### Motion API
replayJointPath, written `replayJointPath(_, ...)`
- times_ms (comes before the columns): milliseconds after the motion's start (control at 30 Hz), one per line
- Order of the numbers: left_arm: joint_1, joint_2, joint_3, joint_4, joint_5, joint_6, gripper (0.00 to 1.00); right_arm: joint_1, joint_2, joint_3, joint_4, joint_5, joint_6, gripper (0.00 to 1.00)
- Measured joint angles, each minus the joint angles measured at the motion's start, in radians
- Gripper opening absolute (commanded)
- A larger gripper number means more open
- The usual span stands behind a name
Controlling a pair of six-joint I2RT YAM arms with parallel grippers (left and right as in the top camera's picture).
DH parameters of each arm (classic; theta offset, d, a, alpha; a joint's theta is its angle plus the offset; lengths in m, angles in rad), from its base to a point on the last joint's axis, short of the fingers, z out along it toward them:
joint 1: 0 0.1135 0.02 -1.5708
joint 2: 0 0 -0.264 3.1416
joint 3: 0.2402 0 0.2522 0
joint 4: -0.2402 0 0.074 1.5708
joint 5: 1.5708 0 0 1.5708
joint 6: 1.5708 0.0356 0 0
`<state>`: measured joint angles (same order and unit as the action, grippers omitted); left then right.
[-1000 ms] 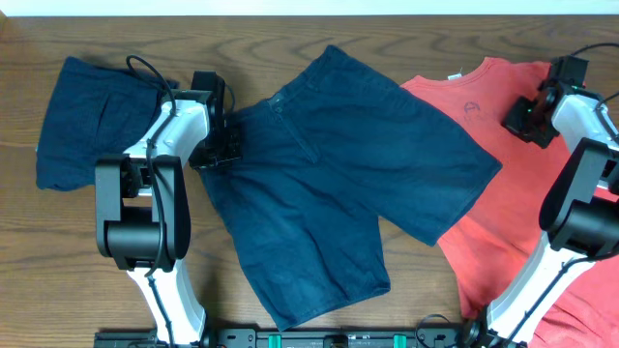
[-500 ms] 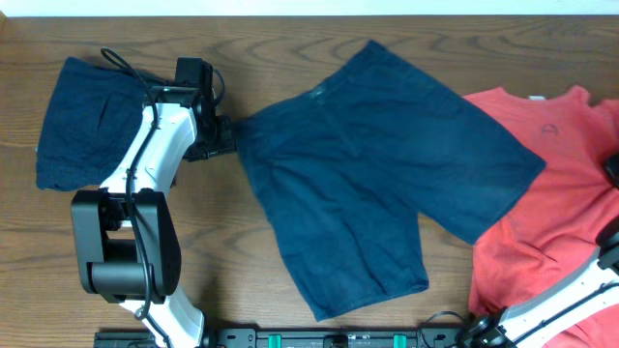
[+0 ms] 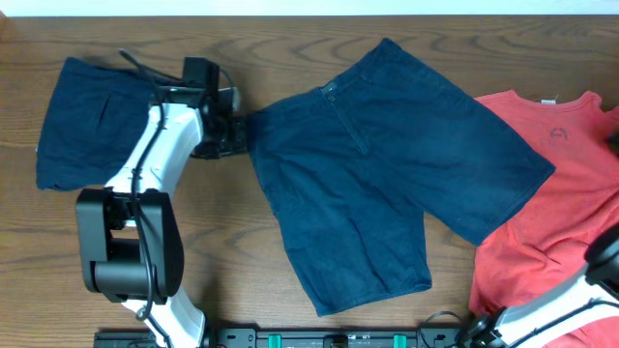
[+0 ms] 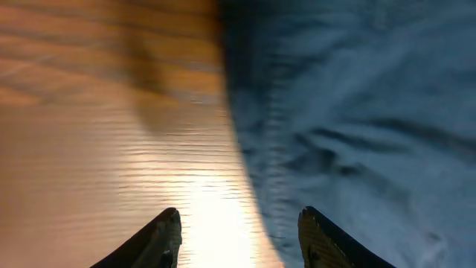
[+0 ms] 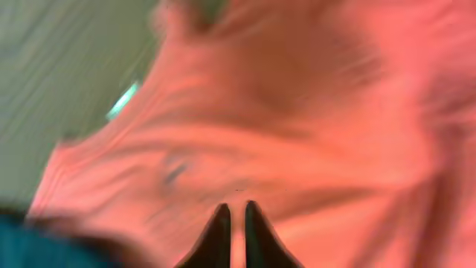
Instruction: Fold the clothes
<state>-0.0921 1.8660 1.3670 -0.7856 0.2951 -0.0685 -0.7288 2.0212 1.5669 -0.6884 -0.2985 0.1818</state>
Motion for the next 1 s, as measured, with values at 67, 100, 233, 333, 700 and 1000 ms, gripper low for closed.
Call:
replayJointPath(67, -0.035, 0.0, 0.0, 0.001, 0.017, 0.027, 0.52, 0.06, 0.012, -0.002, -0.058, 0.01, 0.035, 0.01)
replayJointPath(100, -0.051, 0.0, 0.0, 0.0, 0.021, 0.041, 0.53, 0.092, 0.024, -0.002, -0.082, 0.026, 0.068, 0.01)
replayJointPath(233, -0.111, 0.0, 0.0, 0.008, 0.039, 0.078, 0.53, 0.177, 0.088, -0.005, -0.15, 0.097, 0.203, 0.01)
replayJointPath(333, -0.127, 0.0, 0.0, 0.008, 0.043, 0.095, 0.52, 0.193, 0.14, -0.006, -0.154, 0.156, 0.296, 0.01)
replayJointPath(700, -0.126, 0.0, 0.0, 0.009, 0.043, 0.103, 0.52, 0.19, 0.217, 0.046, 0.097, 0.28, 0.393, 0.01)
replayJointPath(1000, -0.126, 0.0, 0.0, 0.009, 0.043, 0.103, 0.53, 0.106, 0.296, 0.17, 0.15, 0.297, 0.349, 0.01)
